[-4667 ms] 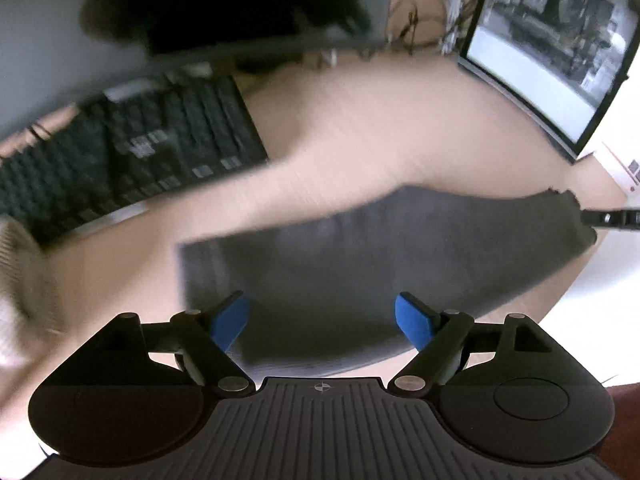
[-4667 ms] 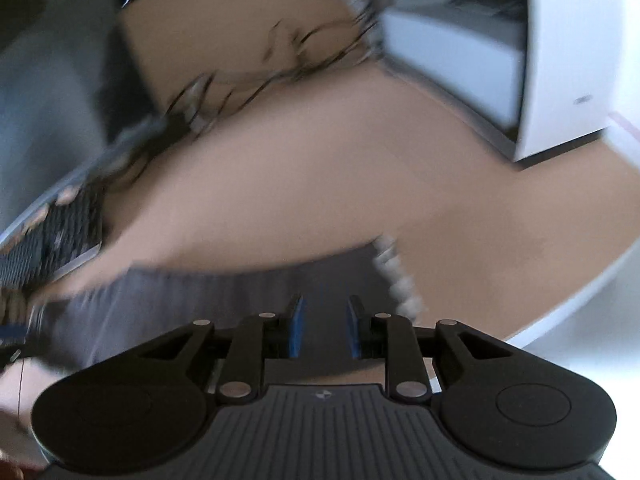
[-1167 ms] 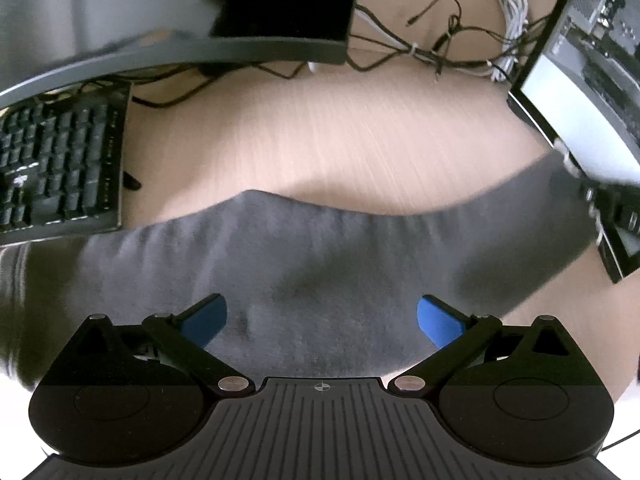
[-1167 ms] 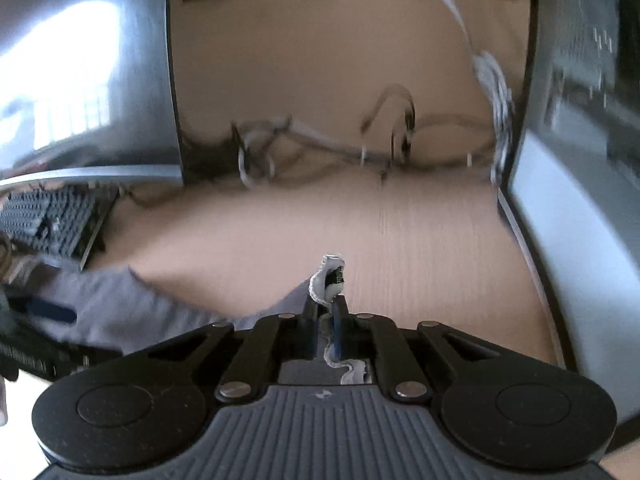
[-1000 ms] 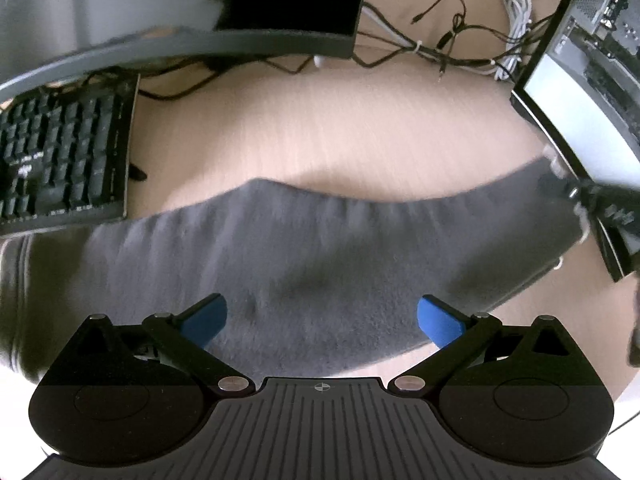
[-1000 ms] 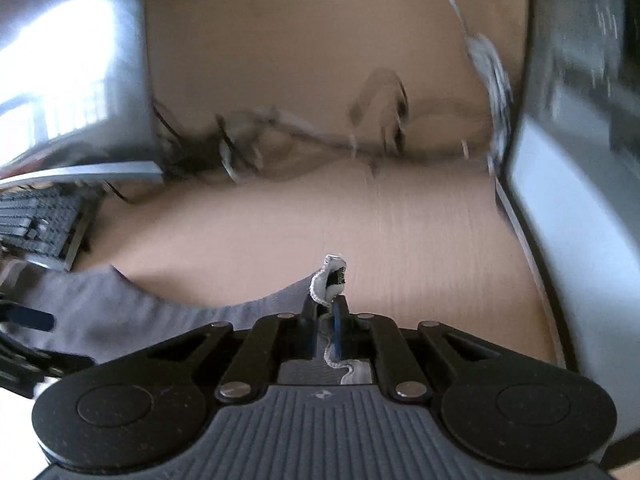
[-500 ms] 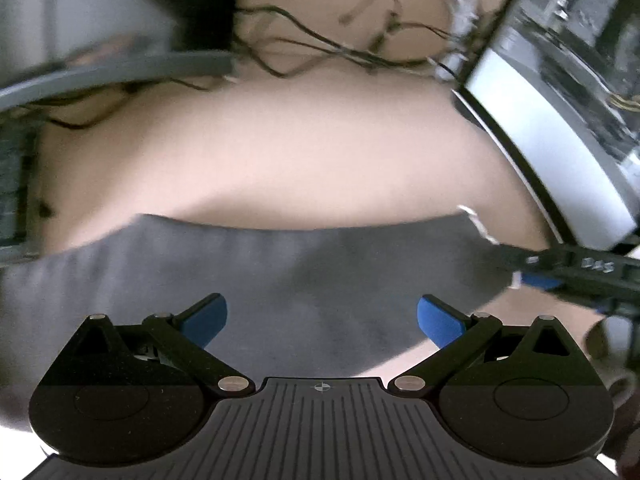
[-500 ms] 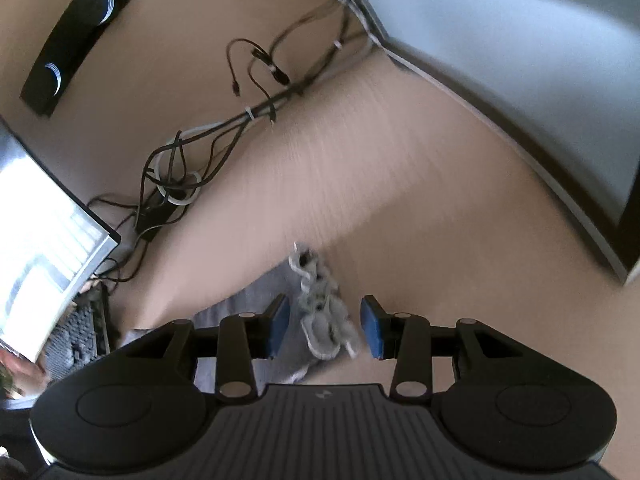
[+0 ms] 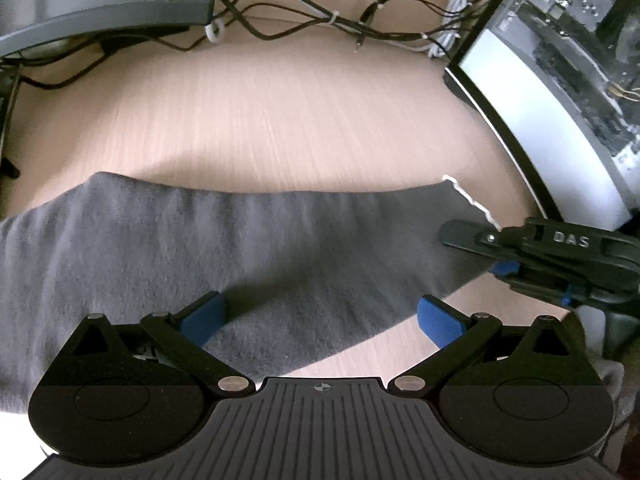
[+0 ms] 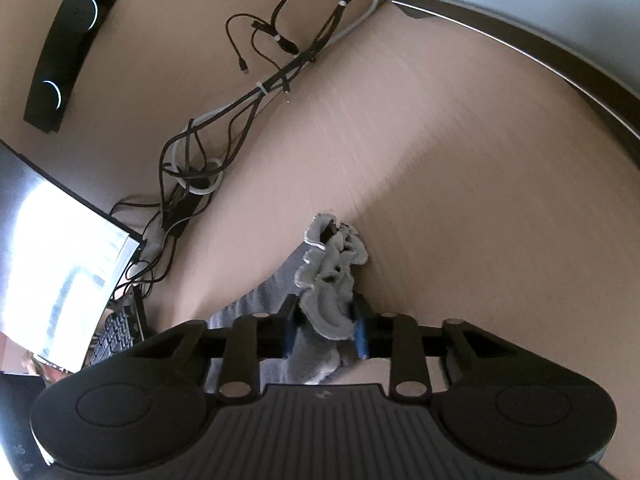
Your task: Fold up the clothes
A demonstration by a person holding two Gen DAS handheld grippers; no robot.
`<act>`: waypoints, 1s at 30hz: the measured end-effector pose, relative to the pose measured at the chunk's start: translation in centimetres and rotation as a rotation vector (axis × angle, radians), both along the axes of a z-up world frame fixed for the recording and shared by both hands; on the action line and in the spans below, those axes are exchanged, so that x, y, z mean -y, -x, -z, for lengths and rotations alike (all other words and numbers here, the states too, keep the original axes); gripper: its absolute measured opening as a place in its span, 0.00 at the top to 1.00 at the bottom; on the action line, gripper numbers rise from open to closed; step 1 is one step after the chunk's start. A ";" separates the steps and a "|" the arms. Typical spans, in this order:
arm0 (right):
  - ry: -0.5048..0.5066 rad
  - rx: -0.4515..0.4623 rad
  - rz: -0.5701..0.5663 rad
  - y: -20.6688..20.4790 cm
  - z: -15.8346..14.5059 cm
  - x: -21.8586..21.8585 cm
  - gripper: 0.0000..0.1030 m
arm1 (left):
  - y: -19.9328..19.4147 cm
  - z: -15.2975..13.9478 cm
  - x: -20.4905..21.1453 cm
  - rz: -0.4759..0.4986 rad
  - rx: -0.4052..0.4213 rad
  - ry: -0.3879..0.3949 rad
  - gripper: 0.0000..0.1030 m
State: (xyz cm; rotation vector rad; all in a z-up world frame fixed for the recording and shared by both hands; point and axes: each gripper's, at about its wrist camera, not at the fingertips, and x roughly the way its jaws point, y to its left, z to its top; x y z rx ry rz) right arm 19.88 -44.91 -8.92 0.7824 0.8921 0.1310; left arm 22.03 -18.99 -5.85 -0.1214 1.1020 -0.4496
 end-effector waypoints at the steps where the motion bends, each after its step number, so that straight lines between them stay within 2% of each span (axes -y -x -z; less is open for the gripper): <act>1: 0.019 -0.007 0.007 0.0 -0.3 -0.3 0.78 | -0.1 0.0 -0.3 0.007 -0.006 0.011 0.00; 3: 0.121 0.009 -0.024 0.0 -1.4 -1.7 0.81 | -0.3 -0.1 -0.8 0.008 -0.024 0.036 0.00; 6: 0.378 0.070 -0.132 -0.1 -3.2 -5.0 0.82 | -0.8 -0.1 -1.6 0.001 -0.046 0.084 0.00; 9: 0.582 0.120 -0.221 0.2 -3.9 -8.0 0.82 | -1.5 -0.2 -2.2 0.003 -0.064 0.114 0.00; 13: 0.765 0.165 -0.313 0.7 -4.5 -10.9 0.82 | -2.7 -1.2 -2.1 0.030 -0.033 0.082 0.00; 16: 0.886 0.202 -0.377 1.2 -4.5 -12.5 0.82 | -4.1 -1.8 -1.9 0.015 -0.017 0.062 0.00; 23: 1.112 0.282 -0.485 2.2 -3.5 -16.1 0.82 | -6.5 -3.4 -1.3 0.029 0.017 0.059 0.01; 30: 1.129 0.314 -0.553 2.7 -3.3 -17.2 0.82 | -7.2 -3.6 0.7 0.081 0.036 0.049 0.01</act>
